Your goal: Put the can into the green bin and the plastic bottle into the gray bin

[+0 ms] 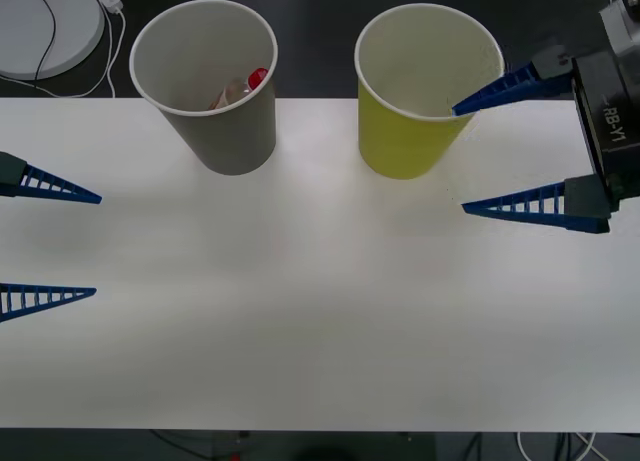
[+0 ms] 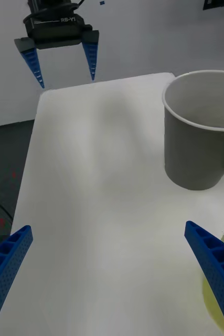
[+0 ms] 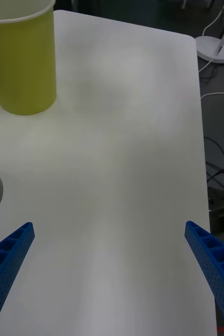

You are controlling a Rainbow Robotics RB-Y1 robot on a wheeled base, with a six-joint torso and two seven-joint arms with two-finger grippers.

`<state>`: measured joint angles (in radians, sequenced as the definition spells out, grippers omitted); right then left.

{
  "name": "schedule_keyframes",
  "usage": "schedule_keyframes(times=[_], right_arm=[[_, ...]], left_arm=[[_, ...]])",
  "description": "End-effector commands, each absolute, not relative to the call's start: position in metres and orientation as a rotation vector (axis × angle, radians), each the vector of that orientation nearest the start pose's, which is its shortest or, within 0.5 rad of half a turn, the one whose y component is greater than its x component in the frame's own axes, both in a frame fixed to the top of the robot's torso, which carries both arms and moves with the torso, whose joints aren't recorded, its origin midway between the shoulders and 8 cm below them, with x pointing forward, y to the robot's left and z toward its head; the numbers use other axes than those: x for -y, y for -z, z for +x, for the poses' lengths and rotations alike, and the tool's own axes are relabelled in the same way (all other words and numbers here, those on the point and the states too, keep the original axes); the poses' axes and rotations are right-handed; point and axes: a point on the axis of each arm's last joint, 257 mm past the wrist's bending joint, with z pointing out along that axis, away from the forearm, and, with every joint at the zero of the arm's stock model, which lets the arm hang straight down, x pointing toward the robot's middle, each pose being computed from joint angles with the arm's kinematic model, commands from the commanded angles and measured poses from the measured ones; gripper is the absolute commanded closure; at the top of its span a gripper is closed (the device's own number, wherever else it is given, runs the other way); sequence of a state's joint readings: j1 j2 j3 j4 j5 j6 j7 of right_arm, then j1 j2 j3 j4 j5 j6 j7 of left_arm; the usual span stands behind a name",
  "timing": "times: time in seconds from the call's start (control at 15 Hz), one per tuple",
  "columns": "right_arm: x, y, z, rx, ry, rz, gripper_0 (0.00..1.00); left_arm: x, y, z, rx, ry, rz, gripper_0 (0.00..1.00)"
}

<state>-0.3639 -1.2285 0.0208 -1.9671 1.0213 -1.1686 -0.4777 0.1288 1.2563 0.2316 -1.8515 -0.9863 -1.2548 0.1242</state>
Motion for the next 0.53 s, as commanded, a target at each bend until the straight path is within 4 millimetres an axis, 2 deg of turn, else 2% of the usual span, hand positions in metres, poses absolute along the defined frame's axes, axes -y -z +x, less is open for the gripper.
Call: schedule_keyframes(times=[0.07,0.53], right_arm=[[0.172,0.030,0.360,-1.403,-0.542,-1.588,0.00],[0.208,0.058,0.325,-1.413,-0.524,-1.647,0.00]], left_arm=[[-0.276,0.106,0.341,-1.582,0.492,1.533,0.00],[-0.276,0.106,0.341,-1.582,0.492,1.533,0.00]])
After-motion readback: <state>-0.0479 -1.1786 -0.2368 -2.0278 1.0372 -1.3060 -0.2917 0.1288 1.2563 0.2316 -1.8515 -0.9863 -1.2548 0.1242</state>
